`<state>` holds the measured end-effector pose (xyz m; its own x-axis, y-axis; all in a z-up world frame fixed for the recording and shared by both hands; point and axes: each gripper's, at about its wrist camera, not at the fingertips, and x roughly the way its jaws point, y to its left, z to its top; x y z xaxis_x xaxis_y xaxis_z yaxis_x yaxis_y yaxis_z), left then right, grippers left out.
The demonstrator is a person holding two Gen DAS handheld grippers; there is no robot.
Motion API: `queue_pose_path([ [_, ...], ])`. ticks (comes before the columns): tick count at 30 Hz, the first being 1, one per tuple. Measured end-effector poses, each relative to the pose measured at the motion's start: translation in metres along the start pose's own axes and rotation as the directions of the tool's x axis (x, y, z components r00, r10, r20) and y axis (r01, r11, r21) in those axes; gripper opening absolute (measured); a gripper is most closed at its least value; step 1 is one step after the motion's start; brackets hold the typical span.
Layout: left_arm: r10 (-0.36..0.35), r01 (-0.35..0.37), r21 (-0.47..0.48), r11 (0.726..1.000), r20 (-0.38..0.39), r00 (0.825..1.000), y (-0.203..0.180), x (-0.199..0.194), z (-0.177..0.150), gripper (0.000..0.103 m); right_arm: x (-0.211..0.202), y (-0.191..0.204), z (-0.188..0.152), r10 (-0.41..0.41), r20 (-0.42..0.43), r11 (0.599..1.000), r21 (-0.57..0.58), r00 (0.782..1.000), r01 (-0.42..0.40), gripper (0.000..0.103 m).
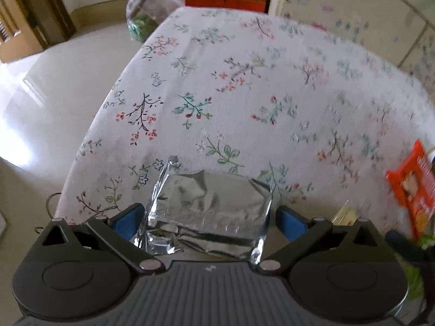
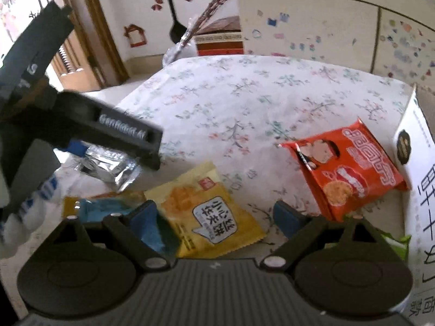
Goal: Organize snacks
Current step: 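Grasp the yellow waffle bag with the right gripper while the left holds the foil packet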
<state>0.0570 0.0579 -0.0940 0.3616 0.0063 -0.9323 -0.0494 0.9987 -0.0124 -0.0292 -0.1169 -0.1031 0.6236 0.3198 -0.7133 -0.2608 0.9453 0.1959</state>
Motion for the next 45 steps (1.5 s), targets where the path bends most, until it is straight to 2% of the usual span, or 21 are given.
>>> queue_pose_path([
  [13,-0.005,0.005,-0.024,1.000,0.025,1.000,0.002,0.001,-0.005,0.103,0.002,0.006,-0.002,-0.015,0.006,0.998,-0.068,1.000,0.016,0.097],
  [21,-0.006,0.006,-0.021,1.000,0.025,1.000,0.000,0.000,-0.006,0.103,0.003,0.005,-0.002,-0.017,0.007,0.998,-0.063,1.000,0.017,0.098],
  [23,-0.007,0.008,-0.018,1.000,0.021,1.000,-0.001,0.000,-0.006,0.103,0.003,0.004,-0.002,-0.026,0.006,0.997,-0.066,1.000,0.027,0.094],
  [27,-0.010,0.010,0.005,1.000,0.011,1.000,-0.004,-0.001,-0.008,0.103,0.003,0.013,-0.005,-0.085,0.015,0.984,-0.159,0.996,0.086,0.082],
  [29,-0.008,0.008,0.014,1.000,0.012,1.000,-0.006,-0.002,-0.009,0.103,0.001,0.013,-0.005,-0.088,0.015,0.986,-0.142,0.996,0.089,0.077],
  [31,-0.009,0.008,0.013,1.000,0.014,1.000,-0.006,-0.001,-0.009,0.103,0.001,0.011,-0.005,-0.095,0.018,0.988,-0.123,0.995,0.096,0.078],
  [34,-0.007,0.007,0.013,1.000,0.021,1.000,-0.005,-0.001,-0.011,0.103,0.001,0.011,-0.008,-0.094,0.024,0.987,-0.130,0.995,0.097,0.083],
  [40,-0.003,0.003,0.011,1.000,0.029,1.000,-0.008,-0.001,-0.011,0.103,0.003,0.011,-0.008,-0.096,0.023,0.988,-0.123,0.995,0.099,0.084],
  [42,-0.003,0.002,0.010,1.000,0.034,0.999,-0.008,-0.002,-0.012,0.103,0.002,0.012,-0.008,-0.094,0.026,0.988,-0.120,0.995,0.097,0.079],
  [44,-0.004,0.004,0.006,1.000,0.040,0.999,-0.007,-0.003,-0.013,0.103,0.000,0.012,-0.005,-0.089,0.030,0.989,-0.115,0.996,0.092,0.062],
  [45,-0.008,0.008,0.007,1.000,0.043,0.999,-0.007,-0.004,-0.013,0.101,-0.001,0.011,-0.004,-0.088,0.025,0.990,-0.108,0.996,0.090,0.061],
])
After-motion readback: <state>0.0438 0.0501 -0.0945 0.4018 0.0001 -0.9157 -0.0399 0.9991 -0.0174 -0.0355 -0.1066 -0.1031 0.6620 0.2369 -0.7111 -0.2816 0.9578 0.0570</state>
